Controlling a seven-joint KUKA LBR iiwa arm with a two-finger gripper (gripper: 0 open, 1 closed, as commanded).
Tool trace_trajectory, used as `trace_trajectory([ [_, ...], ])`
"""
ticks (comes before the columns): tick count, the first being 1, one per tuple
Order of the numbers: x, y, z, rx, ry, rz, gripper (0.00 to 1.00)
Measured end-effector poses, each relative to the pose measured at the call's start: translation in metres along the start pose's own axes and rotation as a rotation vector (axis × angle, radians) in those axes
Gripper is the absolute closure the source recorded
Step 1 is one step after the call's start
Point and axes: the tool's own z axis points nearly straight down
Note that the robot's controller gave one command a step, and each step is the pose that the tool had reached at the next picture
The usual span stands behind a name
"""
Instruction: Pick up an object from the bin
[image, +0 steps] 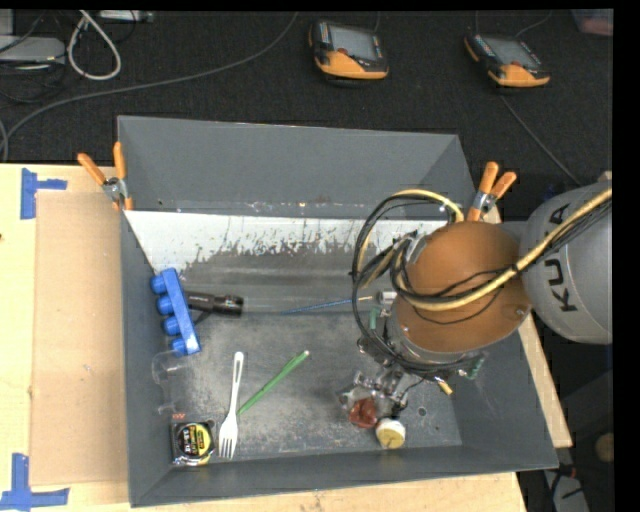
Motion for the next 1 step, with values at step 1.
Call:
trace_trajectory([
  [1, -0.0006, 0.0008, -0.0121, -0.002, 0.000, 0.002, 1.00],
])
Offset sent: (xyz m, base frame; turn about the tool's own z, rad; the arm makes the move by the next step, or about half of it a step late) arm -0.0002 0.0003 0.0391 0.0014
